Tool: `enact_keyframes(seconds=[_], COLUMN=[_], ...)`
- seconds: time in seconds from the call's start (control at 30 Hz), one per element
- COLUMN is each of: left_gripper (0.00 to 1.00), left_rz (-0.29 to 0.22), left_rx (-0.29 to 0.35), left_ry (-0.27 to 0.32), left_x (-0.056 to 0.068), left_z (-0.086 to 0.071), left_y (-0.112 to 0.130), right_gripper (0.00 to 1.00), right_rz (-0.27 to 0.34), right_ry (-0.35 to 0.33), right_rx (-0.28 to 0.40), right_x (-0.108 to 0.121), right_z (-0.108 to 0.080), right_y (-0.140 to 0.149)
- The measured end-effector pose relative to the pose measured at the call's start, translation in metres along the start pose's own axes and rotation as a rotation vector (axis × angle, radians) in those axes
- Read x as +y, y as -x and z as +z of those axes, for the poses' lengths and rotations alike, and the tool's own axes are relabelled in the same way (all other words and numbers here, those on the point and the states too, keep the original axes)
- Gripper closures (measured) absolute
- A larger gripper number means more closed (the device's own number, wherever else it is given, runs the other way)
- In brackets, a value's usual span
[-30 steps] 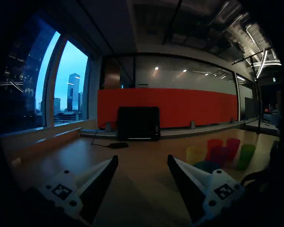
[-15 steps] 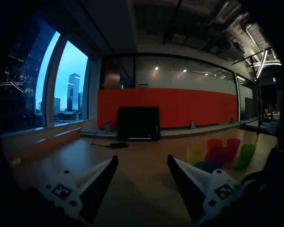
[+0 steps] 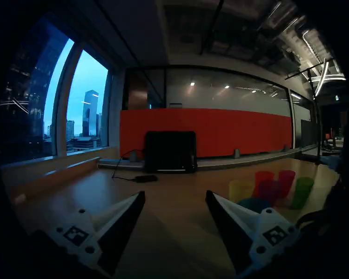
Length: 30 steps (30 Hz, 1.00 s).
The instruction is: Pour water
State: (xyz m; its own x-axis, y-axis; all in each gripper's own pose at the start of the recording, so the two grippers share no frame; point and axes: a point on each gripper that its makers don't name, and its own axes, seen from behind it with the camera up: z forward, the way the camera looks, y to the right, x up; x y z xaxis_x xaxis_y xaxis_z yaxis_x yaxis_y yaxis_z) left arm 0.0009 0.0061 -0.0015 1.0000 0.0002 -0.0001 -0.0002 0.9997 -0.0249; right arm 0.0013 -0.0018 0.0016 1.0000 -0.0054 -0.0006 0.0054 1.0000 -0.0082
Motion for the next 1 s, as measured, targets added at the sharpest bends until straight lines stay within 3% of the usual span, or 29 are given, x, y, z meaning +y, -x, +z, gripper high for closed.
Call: enact_keyframes(seconds=[1.0], left_gripper=[0.03], left_rz=[0.000], left_rx=[0.000], left_ry=[0.000], left_x=[-0.0007], left_z=[0.0001], left_y=[-0.0001], right_gripper=[0.01], right_rz=[0.005], right_ry=[-0.002], right_rx=[-0.002], right_x=[0.0019], right_z=[-0.0016], right_y=[-0.0001])
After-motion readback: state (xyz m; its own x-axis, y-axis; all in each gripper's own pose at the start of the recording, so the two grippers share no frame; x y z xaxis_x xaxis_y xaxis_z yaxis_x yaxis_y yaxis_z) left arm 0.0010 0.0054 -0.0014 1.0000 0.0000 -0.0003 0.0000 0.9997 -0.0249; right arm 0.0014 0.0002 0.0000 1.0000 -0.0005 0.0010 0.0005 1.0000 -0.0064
